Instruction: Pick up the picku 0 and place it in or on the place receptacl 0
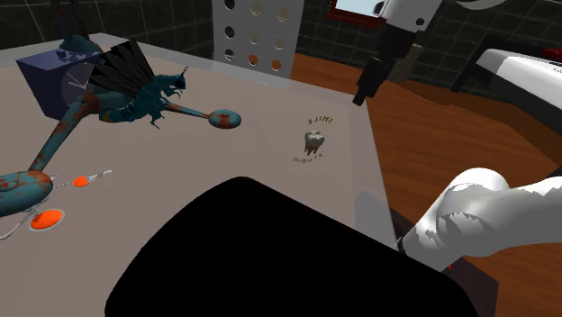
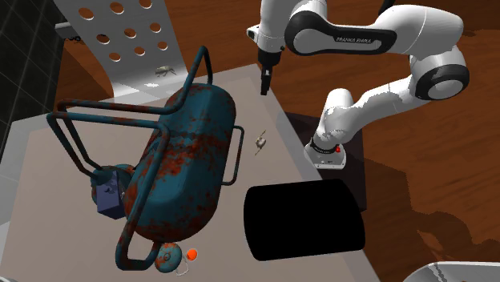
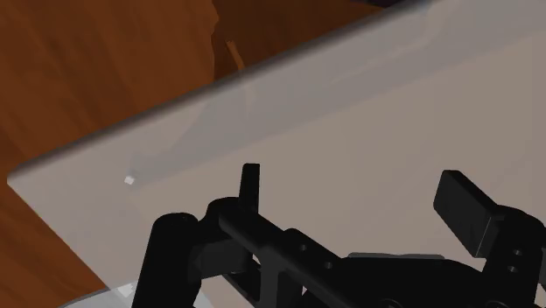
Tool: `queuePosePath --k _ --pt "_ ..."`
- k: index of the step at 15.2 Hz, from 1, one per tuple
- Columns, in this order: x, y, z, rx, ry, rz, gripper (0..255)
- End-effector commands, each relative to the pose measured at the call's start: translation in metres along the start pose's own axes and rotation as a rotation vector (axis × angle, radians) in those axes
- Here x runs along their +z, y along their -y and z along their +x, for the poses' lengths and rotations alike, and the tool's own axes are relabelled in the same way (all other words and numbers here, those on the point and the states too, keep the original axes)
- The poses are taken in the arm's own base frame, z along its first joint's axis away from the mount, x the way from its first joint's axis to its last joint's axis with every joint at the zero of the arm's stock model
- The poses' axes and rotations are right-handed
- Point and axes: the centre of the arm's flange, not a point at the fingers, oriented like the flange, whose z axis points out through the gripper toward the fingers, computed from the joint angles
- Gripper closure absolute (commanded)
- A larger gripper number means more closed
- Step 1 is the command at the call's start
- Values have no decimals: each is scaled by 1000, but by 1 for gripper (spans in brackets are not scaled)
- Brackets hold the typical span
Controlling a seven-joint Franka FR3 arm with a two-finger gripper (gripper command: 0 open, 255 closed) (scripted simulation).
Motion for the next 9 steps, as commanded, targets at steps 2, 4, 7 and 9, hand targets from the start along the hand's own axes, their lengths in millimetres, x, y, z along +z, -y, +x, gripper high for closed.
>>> queuePosePath --k 2,4,7,9 --pt "-1 13 2 -8 8 1 0" --pt "-4 39 7 -24 24 3 0" --pt "-8 78 13 -47 48 6 0" --pt "-10 104 17 -63 64 8 0"
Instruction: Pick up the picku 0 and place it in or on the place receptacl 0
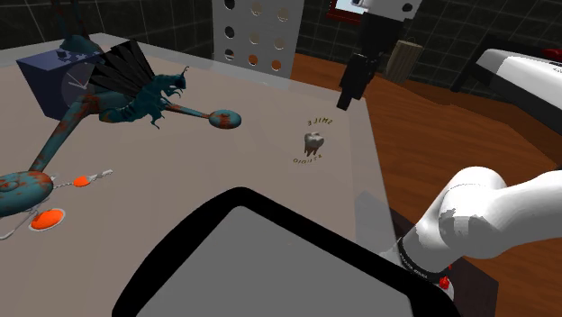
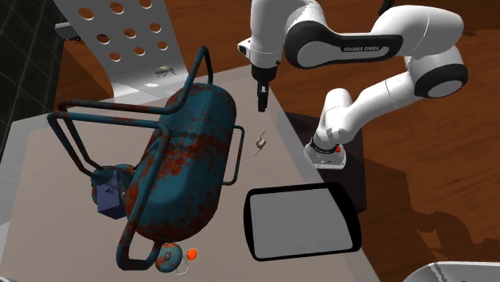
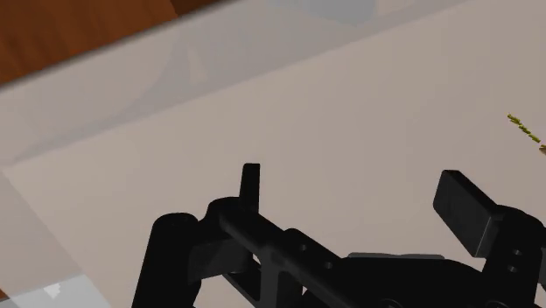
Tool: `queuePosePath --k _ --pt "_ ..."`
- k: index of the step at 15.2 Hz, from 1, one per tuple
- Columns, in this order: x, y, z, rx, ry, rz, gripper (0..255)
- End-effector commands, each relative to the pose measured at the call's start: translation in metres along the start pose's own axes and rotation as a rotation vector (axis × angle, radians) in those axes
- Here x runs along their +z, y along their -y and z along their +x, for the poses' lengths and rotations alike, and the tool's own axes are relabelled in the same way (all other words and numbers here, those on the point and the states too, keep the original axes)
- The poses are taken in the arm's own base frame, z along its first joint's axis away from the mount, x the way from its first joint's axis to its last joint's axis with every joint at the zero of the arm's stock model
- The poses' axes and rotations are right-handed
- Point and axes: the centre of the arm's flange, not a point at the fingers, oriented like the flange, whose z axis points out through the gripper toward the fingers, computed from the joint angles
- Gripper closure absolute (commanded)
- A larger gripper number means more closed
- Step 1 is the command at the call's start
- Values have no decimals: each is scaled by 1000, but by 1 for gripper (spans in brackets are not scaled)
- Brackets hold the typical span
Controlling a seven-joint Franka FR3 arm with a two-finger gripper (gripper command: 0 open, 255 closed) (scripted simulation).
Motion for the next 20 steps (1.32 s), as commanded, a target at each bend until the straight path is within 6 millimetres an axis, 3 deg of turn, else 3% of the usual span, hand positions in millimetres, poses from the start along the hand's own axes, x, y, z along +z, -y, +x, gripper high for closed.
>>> queuePosePath --k 1,11,20 --pt "-2 26 5 -16 17 3 0" --pt "-15 151 23 -92 94 12 0" --pt "25 152 19 -92 94 12 0"
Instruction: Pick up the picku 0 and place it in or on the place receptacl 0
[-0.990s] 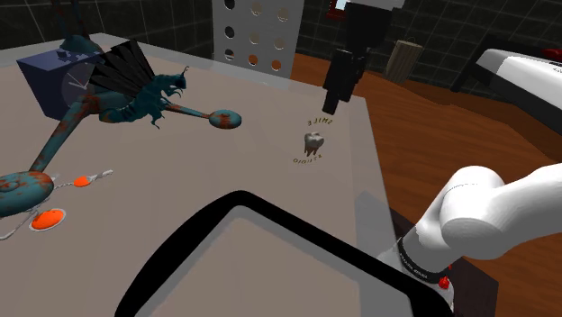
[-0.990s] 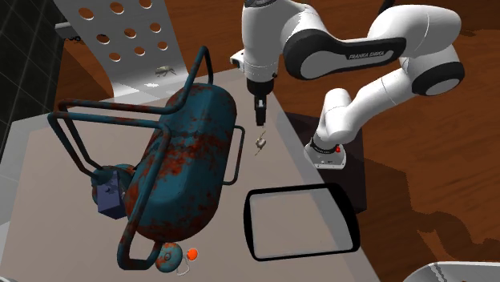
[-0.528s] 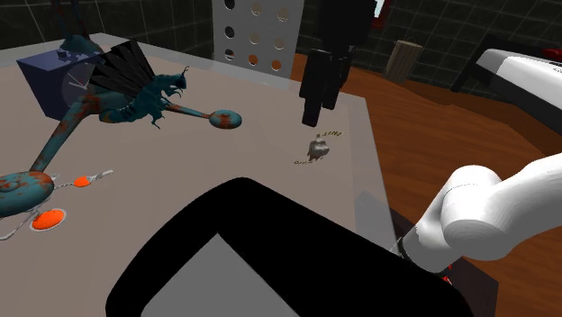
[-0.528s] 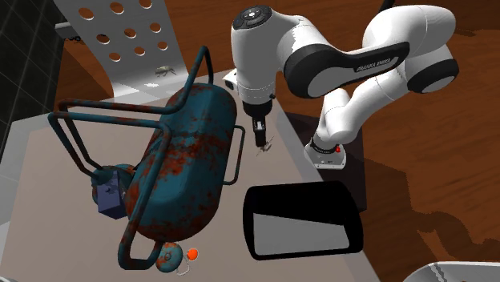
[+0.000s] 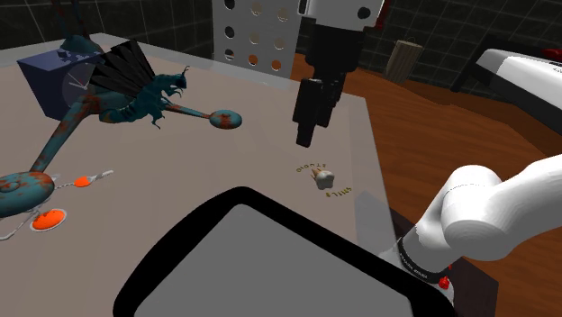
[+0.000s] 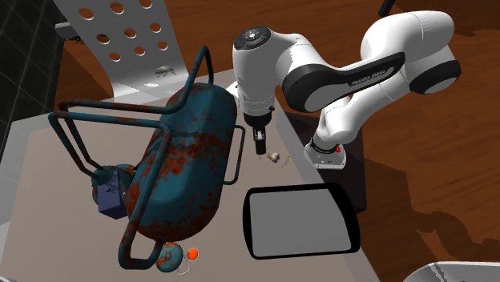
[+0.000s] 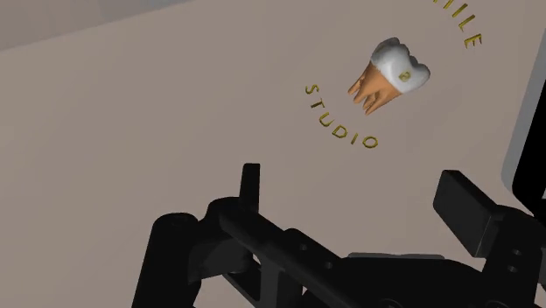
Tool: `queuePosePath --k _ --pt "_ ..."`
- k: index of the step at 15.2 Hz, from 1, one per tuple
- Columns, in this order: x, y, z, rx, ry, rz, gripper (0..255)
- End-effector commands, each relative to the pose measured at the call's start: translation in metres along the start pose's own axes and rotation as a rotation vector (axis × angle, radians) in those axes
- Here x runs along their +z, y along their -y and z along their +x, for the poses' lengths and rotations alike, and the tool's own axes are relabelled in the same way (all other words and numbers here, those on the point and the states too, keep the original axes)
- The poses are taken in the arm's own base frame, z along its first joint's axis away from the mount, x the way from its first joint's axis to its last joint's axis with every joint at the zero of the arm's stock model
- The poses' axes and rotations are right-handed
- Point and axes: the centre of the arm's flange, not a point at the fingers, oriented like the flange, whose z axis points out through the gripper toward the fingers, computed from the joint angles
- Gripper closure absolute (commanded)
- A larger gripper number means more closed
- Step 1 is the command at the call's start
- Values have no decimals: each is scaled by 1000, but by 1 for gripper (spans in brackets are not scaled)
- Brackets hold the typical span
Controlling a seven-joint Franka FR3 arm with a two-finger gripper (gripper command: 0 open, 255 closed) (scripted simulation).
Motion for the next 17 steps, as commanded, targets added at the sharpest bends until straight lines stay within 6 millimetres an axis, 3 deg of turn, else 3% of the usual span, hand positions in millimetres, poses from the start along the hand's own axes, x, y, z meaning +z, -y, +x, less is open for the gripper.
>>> queuePosePath --k 1,6,7,16,17 --pt "2 0 0 0 0 0 0" --pt "2 0 0 0 0 0 0" --pt "2 0 0 0 0 0 255" --pt "2 0 0 0 0 0 255" --pt "2 0 0 0 0 0 0"
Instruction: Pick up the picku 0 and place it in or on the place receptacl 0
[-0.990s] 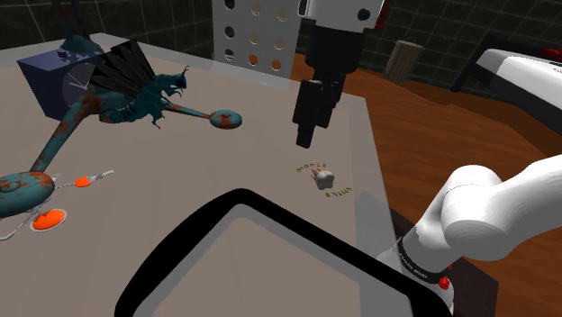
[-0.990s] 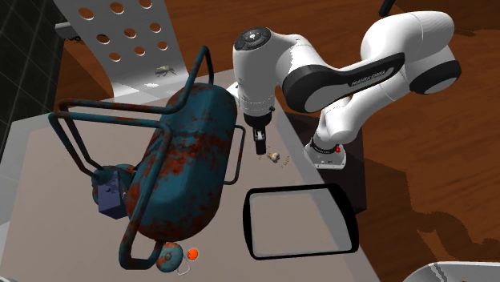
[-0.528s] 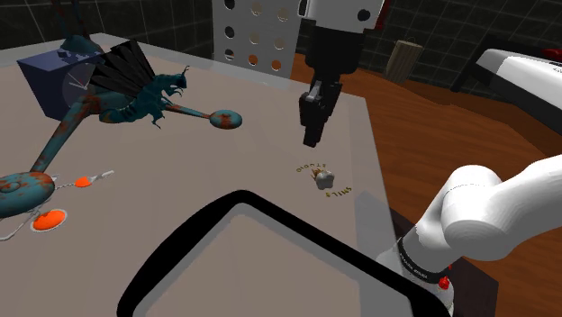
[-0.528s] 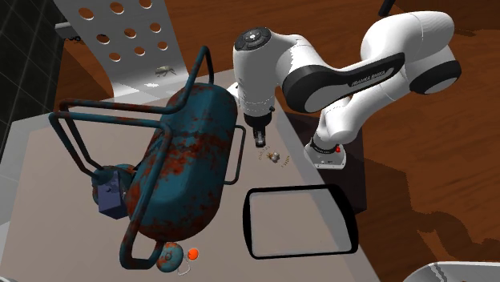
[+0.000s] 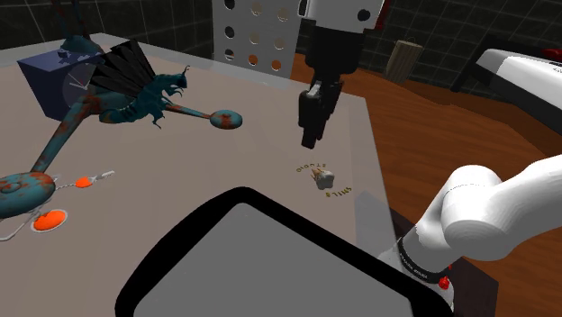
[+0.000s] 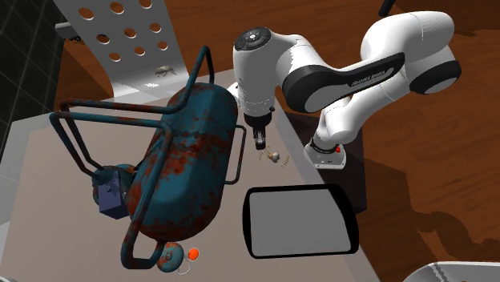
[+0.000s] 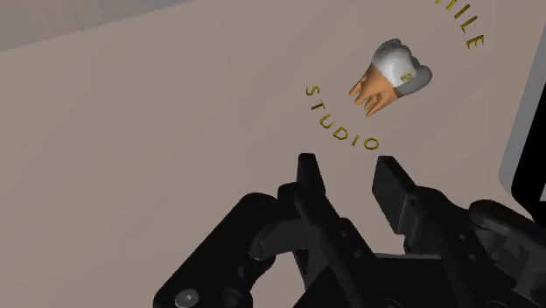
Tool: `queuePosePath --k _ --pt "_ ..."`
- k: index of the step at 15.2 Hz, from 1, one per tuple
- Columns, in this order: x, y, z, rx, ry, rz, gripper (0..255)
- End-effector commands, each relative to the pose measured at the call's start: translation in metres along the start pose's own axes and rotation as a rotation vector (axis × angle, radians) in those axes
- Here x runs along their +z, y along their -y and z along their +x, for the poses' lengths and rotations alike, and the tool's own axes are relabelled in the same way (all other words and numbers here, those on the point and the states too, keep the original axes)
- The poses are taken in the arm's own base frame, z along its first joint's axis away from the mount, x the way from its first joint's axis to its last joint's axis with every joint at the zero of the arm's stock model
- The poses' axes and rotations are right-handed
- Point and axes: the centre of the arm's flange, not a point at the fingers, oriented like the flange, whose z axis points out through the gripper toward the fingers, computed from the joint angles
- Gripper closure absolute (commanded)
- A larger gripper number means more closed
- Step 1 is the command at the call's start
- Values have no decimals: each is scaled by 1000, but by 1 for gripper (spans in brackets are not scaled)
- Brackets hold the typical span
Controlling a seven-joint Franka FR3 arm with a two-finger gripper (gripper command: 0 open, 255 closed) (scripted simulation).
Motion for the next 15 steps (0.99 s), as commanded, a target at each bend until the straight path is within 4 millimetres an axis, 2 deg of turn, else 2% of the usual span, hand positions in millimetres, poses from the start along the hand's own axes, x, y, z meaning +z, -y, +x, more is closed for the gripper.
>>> queuePosePath --k 1,4,5,12,15 --pt "4 11 -3 70 42 -24 0" --pt "18 46 -9 279 169 -96 0" --pt "19 48 -9 292 176 -101 0" --pt "58 45 -17 292 176 -101 0" --pt "58 45 -17 292 176 -101 0"
